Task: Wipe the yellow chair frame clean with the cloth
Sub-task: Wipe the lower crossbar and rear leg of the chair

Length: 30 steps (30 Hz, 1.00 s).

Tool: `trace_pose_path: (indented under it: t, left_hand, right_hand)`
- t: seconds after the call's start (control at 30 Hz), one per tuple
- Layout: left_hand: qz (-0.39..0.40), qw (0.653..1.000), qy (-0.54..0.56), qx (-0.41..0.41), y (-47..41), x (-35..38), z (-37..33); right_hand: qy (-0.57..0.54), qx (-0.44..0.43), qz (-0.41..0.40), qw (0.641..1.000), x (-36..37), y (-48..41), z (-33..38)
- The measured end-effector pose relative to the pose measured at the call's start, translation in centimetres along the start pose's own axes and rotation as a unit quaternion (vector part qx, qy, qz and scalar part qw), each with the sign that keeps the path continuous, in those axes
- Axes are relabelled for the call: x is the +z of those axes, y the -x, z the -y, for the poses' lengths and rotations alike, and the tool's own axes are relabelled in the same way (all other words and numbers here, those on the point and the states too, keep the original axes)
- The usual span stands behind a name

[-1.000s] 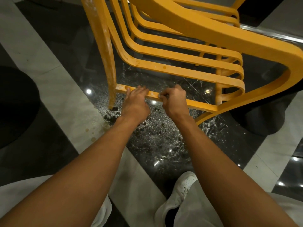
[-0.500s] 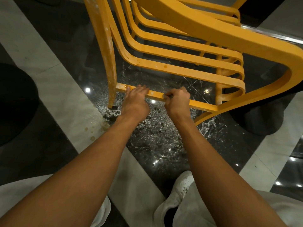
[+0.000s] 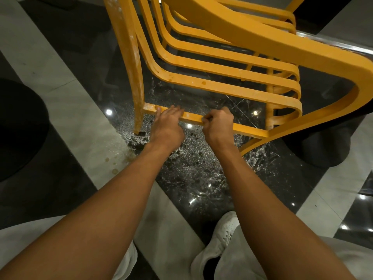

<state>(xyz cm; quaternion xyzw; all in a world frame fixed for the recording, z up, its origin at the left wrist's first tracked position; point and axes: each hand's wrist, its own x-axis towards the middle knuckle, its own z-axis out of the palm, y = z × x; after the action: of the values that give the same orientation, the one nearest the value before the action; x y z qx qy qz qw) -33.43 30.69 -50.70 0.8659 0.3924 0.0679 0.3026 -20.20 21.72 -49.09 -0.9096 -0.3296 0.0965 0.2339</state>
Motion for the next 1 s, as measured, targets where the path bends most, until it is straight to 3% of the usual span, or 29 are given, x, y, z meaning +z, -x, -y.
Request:
trace_pose_path:
  t: [0.2, 0.47, 0.67, 0.87, 1.0]
  left_hand:
    - [0.010, 1.000, 0.003, -0.002, -0.1, -0.4, -0.1]
    - [0.014, 1.000, 0.007, -0.003, 0.0, -0.6, 0.1]
    - [0.020, 1.000, 0.007, 0.000, -0.2, -1.0, 0.4]
    - [-0.002, 0.999, -0.030, -0.017, 0.7, -0.7, 2.0]
    - [0.027, 0.997, -0.070, -0.008, 1.5, -0.5, 2.6]
  right_hand:
    - [-0.001, -0.056, 0.054, 0.997, 1.3, -0.6, 2.4]
    - [0.003, -0.002, 0.006, 1.000, 0.2, 0.2, -0.3]
    - [-0.006, -0.061, 0.059, 0.996, 1.5, -0.2, 2.7]
    - [-0.022, -0.004, 0.005, 1.000, 0.5, -0.3, 0.3]
    - [-0.010, -0.028, 0.015, 0.999, 1.9, -0.5, 2.9]
